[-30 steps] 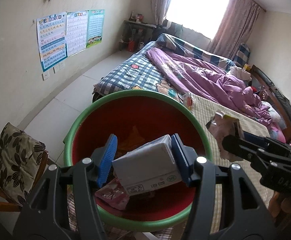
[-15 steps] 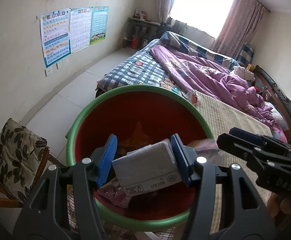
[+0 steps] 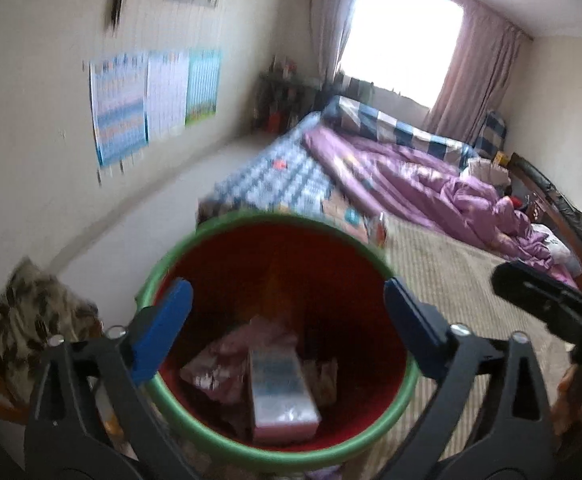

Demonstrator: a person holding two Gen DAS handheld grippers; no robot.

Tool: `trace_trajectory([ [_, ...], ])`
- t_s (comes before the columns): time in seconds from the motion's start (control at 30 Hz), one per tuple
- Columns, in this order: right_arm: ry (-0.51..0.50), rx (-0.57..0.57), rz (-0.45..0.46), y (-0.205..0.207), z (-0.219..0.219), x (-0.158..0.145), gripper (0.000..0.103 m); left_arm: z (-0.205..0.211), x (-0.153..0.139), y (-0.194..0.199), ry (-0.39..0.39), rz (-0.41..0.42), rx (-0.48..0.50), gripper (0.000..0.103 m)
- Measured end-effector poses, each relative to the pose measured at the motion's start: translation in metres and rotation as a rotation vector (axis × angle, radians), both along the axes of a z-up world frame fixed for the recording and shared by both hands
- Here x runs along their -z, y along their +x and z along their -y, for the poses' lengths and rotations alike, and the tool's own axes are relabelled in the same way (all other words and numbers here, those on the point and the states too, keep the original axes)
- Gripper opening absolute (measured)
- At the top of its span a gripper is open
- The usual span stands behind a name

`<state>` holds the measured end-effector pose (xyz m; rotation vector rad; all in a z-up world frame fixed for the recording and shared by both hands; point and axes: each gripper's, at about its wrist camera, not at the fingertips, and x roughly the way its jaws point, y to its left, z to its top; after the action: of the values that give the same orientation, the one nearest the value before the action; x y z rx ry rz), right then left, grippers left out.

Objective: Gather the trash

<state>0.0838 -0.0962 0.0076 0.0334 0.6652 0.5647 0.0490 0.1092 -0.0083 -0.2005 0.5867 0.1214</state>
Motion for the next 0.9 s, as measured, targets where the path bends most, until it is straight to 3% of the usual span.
trace_trajectory([
  [0.07,0.010,0.052,0.082,-0.011,0.016,-0.008,0.097,0.013,-0.011,-0.007,0.072,0.081,-0.007,0.098],
  [0.17,0.020,0.128,0.206,-0.028,0.038,-0.019,0.096,0.034,-0.022,-0.012,0.166,0.152,-0.001,0.098],
  [0.27,0.000,0.216,0.298,-0.038,0.058,-0.023,0.096,0.051,-0.027,-0.010,0.175,0.159,0.021,0.098],
  [0.4,-0.112,0.327,0.332,-0.045,0.078,-0.016,0.096,0.075,-0.028,-0.008,0.167,0.151,0.037,0.098],
  [0.67,-0.179,0.358,0.198,-0.037,0.119,0.003,0.096,0.116,-0.024,-0.011,0.151,0.107,0.056,0.098],
  [0.9,-0.169,0.374,0.064,-0.021,0.152,0.011,0.096,0.132,-0.026,-0.021,0.119,0.095,0.026,0.098],
])
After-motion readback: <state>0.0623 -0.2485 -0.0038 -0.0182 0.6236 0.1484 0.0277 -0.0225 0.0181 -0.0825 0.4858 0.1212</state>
